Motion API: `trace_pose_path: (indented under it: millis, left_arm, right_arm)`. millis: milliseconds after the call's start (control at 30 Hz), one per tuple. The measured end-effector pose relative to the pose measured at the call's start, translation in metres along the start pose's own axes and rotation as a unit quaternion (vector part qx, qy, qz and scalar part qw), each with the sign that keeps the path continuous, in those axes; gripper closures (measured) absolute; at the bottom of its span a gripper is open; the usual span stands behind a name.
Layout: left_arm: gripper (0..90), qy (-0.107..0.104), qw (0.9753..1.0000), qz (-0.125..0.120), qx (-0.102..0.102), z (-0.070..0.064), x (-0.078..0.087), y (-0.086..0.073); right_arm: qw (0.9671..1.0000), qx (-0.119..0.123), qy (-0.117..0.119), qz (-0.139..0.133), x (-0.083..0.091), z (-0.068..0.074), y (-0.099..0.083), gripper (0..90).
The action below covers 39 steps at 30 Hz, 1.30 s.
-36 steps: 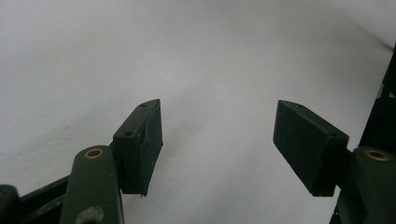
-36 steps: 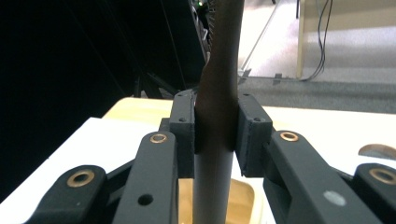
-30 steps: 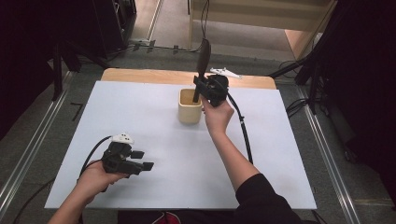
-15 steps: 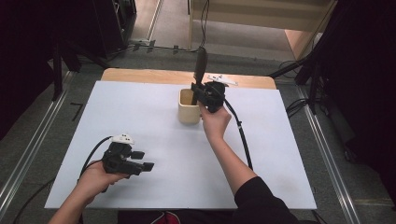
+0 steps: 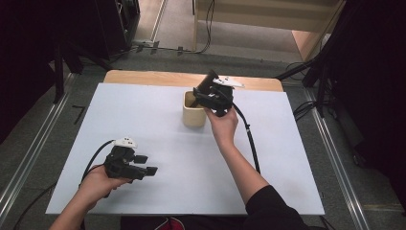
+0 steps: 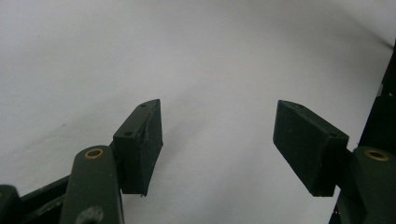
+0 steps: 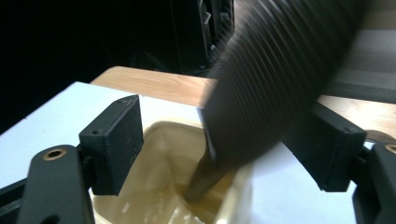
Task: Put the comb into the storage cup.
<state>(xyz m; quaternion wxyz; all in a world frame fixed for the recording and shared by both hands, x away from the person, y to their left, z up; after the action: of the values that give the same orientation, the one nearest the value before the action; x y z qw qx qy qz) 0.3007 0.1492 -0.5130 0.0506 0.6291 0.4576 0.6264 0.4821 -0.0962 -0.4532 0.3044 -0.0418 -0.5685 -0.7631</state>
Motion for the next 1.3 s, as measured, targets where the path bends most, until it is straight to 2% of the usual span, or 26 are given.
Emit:
trace_pose_path:
  millis: [67, 233, 933, 1300]
  left_arm:
    - [34.0, 0.000, 1.0000, 0.000, 0.000, 0.000, 0.000, 0.000]
    - [34.0, 0.000, 1.0000, 0.000, -0.001, 0.000, 0.000, 0.000]
    - [33.9, 0.001, 1.0000, -0.002, -0.001, 0.000, 0.001, 0.001]
    - [33.9, 0.004, 1.0000, -0.004, 0.002, 0.001, 0.002, 0.002]
  right_arm:
    - [0.9999, -0.009, 0.001, 0.008, 0.002, -0.004, 0.000, 17.0]
    - [0.9992, -0.016, 0.033, 0.012, 0.012, -0.007, 0.000, 15.8]
    - [0.9974, -0.003, 0.055, 0.047, 0.040, -0.010, -0.016, 15.5]
    - [0.9968, 0.011, 0.064, 0.047, 0.057, -0.012, -0.024, 15.5]
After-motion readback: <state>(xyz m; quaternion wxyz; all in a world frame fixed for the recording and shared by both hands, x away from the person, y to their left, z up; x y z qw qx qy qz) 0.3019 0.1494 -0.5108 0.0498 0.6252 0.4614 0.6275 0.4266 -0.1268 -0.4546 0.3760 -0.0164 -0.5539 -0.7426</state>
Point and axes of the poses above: each handheld gripper's, and its own axes: x roughly backward along the jaws, y roughly out of its top, z roughly to its left, the point moved 7 cm from there along -x, roughly forward along the jaws, and after that the axes turned 9 degrees about -x, right-handed, at the moved point
